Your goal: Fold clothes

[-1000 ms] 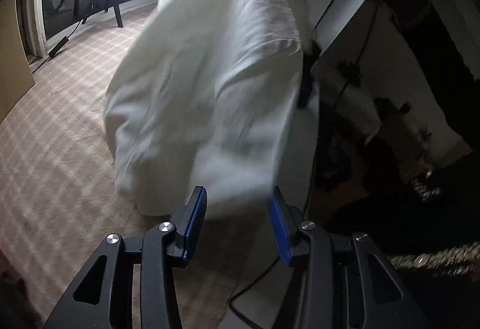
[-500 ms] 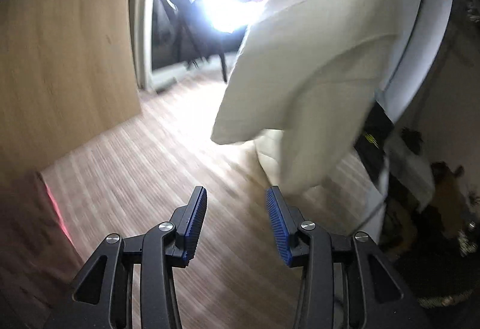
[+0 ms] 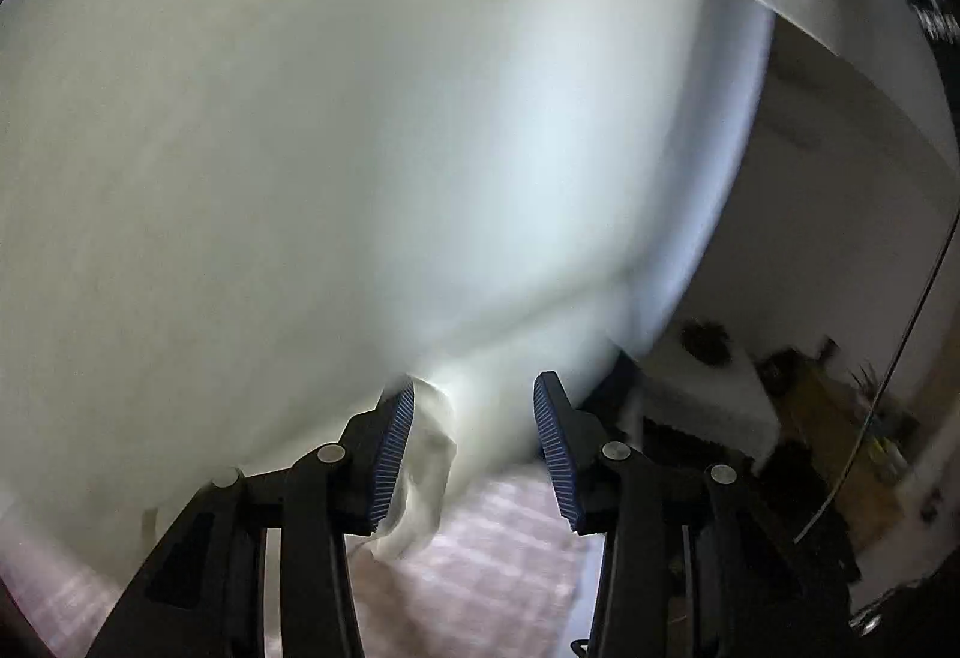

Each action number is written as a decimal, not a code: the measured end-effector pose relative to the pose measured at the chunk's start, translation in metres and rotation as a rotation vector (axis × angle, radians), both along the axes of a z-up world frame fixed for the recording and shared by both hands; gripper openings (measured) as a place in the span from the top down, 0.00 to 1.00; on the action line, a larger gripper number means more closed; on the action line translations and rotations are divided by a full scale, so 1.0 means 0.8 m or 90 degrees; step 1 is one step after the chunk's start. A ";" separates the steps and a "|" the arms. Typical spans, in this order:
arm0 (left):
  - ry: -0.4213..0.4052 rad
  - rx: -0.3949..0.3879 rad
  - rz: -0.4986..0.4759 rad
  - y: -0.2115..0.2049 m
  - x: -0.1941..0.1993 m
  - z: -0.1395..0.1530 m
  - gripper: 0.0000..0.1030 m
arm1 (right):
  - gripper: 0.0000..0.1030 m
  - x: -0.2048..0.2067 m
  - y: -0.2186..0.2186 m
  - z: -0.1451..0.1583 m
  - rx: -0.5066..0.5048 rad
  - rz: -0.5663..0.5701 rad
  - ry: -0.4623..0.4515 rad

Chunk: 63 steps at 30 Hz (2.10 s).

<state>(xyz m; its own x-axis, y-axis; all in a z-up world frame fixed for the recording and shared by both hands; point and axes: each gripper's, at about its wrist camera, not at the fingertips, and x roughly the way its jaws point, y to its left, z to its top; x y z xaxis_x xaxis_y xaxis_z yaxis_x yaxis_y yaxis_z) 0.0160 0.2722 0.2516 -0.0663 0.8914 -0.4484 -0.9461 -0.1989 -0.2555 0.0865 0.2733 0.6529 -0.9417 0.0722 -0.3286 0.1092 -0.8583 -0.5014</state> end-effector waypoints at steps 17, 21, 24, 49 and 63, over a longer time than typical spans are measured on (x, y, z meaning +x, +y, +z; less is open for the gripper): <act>0.019 -0.276 0.139 -0.102 0.095 -0.163 0.52 | 0.98 -0.187 0.217 -0.427 -0.130 -0.156 -0.333; -0.027 -0.291 0.164 -0.062 0.088 -0.189 0.52 | 0.98 -0.197 0.263 -0.443 -0.141 -0.160 -0.349; -0.061 -0.302 0.182 -0.032 0.083 -0.209 0.52 | 0.98 -0.186 0.297 -0.441 -0.150 -0.153 -0.354; -0.026 -0.165 0.356 0.153 0.070 -0.159 0.98 | 0.98 -0.155 0.282 -0.272 -0.081 0.030 -0.267; 0.042 -0.035 0.419 -0.127 0.094 0.116 0.91 | 0.98 -0.090 0.286 -0.164 -0.148 0.127 -0.153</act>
